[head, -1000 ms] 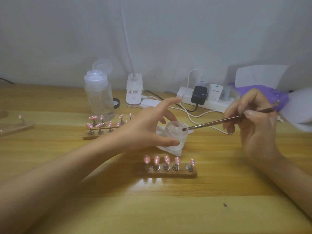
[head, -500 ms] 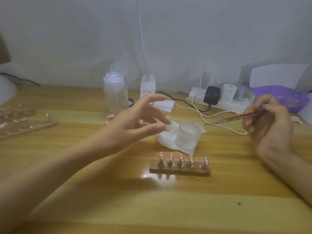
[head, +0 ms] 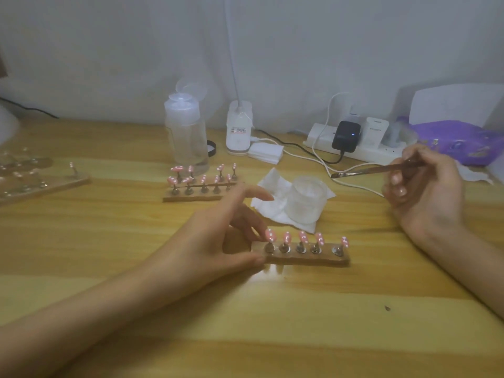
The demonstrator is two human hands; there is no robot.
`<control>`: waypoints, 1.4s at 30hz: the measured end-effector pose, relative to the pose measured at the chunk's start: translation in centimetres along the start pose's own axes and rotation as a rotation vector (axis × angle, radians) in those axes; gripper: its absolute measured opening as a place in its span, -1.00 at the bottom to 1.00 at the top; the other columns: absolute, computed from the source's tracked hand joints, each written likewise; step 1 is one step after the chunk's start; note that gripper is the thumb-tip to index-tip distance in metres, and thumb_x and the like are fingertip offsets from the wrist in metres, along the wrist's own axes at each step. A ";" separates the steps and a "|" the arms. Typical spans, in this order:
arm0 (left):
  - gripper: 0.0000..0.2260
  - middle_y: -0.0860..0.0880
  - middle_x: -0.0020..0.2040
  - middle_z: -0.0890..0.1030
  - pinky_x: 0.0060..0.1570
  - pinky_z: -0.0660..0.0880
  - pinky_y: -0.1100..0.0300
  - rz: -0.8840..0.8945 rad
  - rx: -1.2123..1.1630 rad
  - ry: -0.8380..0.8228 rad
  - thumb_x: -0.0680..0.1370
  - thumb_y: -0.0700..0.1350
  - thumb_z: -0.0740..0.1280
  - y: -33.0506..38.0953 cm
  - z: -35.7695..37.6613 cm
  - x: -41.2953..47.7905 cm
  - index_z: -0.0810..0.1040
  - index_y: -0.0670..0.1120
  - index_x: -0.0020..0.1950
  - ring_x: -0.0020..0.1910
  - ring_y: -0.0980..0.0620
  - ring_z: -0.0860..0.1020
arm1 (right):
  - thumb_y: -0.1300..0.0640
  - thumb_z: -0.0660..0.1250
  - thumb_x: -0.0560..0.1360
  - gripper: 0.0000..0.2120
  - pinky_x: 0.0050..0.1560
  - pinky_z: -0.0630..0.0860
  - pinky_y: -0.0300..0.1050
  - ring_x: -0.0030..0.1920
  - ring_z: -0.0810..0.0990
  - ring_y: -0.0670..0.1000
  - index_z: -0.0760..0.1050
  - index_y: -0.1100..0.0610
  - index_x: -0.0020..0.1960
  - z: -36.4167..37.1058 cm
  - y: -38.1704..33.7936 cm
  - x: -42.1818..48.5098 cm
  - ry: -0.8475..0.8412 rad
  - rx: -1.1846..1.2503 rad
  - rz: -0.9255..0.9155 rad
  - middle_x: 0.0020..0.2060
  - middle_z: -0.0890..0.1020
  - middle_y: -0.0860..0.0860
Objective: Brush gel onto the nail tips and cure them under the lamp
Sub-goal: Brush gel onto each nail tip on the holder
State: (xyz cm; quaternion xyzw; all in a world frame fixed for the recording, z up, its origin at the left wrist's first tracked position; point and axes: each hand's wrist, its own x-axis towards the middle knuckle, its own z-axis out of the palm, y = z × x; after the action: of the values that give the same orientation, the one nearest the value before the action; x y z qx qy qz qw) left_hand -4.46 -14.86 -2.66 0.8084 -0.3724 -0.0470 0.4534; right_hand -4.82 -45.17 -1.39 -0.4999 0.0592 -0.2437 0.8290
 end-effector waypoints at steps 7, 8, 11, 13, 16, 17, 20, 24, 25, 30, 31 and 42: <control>-0.52 0.04 -0.14 0.69 -0.21 0.46 0.46 -0.063 -0.189 0.003 0.46 -0.29 0.50 0.2 0.3 0.7 0.42 0.05 0.25 -0.13 0.11 0.66 | 0.11 0.03 0.64 -0.71 -0.49 0.18 -0.27 -0.52 0.35 -0.11 0.35 0.06 -0.24 0.3 0.2 -0.1 -0.038 -0.042 0.038 -0.47 0.37 -0.01; -0.53 0.05 -0.15 0.69 -0.25 0.42 0.50 -0.061 -0.175 0.007 0.46 -0.30 0.50 0.3 0.4 0.7 0.42 0.05 0.25 -0.15 0.12 0.66 | 0.11 0.04 0.65 -0.70 -0.49 0.18 -0.27 -0.52 0.35 -0.11 0.34 0.06 -0.24 0.3 0.2 -0.1 -0.041 -0.047 0.036 -0.49 0.38 -0.01; -0.54 0.07 -0.16 0.69 -0.28 0.40 0.52 -0.046 -0.154 0.024 0.46 -0.31 0.49 0.2 0.5 0.6 0.44 0.05 0.24 -0.15 0.11 0.66 | 0.09 0.09 0.66 -0.69 -0.51 0.23 -0.30 -0.53 0.37 -0.11 0.37 0.07 -0.25 0.4 0.3 -0.2 -0.051 -0.043 0.008 -0.54 0.43 -0.02; -0.53 0.08 -0.16 0.69 -0.28 0.40 0.52 -0.042 -0.148 0.026 0.46 -0.31 0.50 0.1 0.5 0.7 0.44 0.06 0.24 -0.13 0.11 0.67 | 0.04 0.15 0.65 -0.66 -0.52 0.29 -0.33 -0.51 0.41 -0.12 0.45 0.04 -0.28 0.5 0.4 -0.4 -0.092 -0.049 -0.005 -0.53 0.48 -0.02; -0.52 0.09 -0.16 0.69 -0.29 0.38 0.51 -0.050 -0.143 0.003 0.46 -0.29 0.50 0.1 0.5 0.8 0.43 0.06 0.26 -0.13 0.10 0.67 | -0.01 0.19 0.62 -0.61 -0.49 0.36 -0.36 -0.47 0.48 -0.12 0.56 -0.02 -0.35 0.7 0.6 -0.7 -0.185 -0.074 -0.009 -0.50 0.55 -0.03; -0.51 0.09 -0.16 0.68 -0.30 0.37 0.52 -0.054 -0.140 0.000 0.46 -0.29 0.51 0.1 0.5 0.9 0.43 0.06 0.27 -0.13 0.10 0.67 | -0.03 0.23 0.59 -0.65 -0.49 0.37 -0.36 -0.46 0.49 -0.12 0.56 -0.02 -0.34 0.7 0.7 -0.7 -0.204 -0.078 -0.011 -0.49 0.56 -0.03; -0.46 0.11 -0.13 0.67 -0.30 0.37 0.52 -0.063 -0.131 -0.003 0.44 -0.26 0.52 0.4 0.5 0.8 0.40 0.09 0.30 -0.13 0.12 0.65 | -0.08 0.38 0.42 -0.82 -0.50 0.37 -0.36 -0.46 0.50 -0.13 0.52 -0.01 -0.28 0.6 0.5 -0.7 -0.214 -0.082 -0.011 -0.48 0.57 -0.03; -0.32 0.18 -0.05 0.63 -0.23 0.38 0.51 -0.058 -0.006 -0.029 0.35 -0.14 0.59 0.9 0.7 0.6 0.34 0.18 0.35 -0.14 0.23 0.59 | -0.02 0.35 0.47 -0.81 -0.49 0.35 -0.39 -0.45 0.49 -0.17 0.38 0.04 -0.17 0.4 0.4 -0.7 -0.196 -0.078 0.004 -0.49 0.55 -0.08; -0.31 0.19 -0.08 0.63 -0.23 0.37 0.51 -0.047 0.019 -0.026 0.35 -0.15 0.59 1.0 0.7 0.6 0.34 0.18 0.36 -0.18 0.26 0.57 | 0.00 0.32 0.51 -0.82 -0.48 0.34 -0.38 -0.45 0.48 -0.17 0.38 0.05 -0.17 0.3 0.4 -0.7 -0.185 -0.077 0.018 -0.49 0.54 -0.08; -0.36 0.16 -0.10 0.62 -0.24 0.41 0.45 -0.010 0.033 0.005 0.39 -0.20 0.55 1.2 1.0 0.3 0.38 0.17 0.36 -0.17 0.14 0.59 | 0.08 0.21 0.62 -0.82 -0.48 0.31 -0.36 -0.47 0.45 -0.16 0.39 0.07 -0.15 0.2 0.4 -0.5 -0.118 -0.082 0.070 -0.47 0.50 -0.07; -0.36 0.15 -0.10 0.62 -0.25 0.43 0.41 -0.014 0.016 0.007 0.40 -0.22 0.55 1.2 1.0 0.2 0.39 0.17 0.36 -0.20 0.11 0.59 | 0.08 0.19 0.63 -0.82 -0.47 0.31 -0.35 -0.47 0.45 -0.16 0.40 0.06 -0.14 0.1 0.4 -0.4 -0.116 -0.087 0.064 -0.45 0.50 -0.08; -0.40 0.11 -0.12 0.65 -0.26 0.40 0.48 0.056 0.040 -0.001 0.40 -0.24 0.56 0.7 -0.6 -1.0 0.43 0.14 0.32 -0.20 0.17 0.61 | 0.04 0.32 0.59 -0.88 -0.35 0.50 -0.21 -0.19 0.60 0.02 0.60 0.01 0.07 1.9 -3.1 -2.3 -0.707 -0.621 -0.269 -0.07 0.70 0.01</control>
State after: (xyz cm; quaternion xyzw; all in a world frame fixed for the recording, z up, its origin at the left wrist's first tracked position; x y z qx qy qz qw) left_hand -5.33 -14.00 -2.09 0.8065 -0.3960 -0.0272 0.4382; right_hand -7.23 -43.79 1.84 -0.7789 -0.2214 -0.1349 0.5710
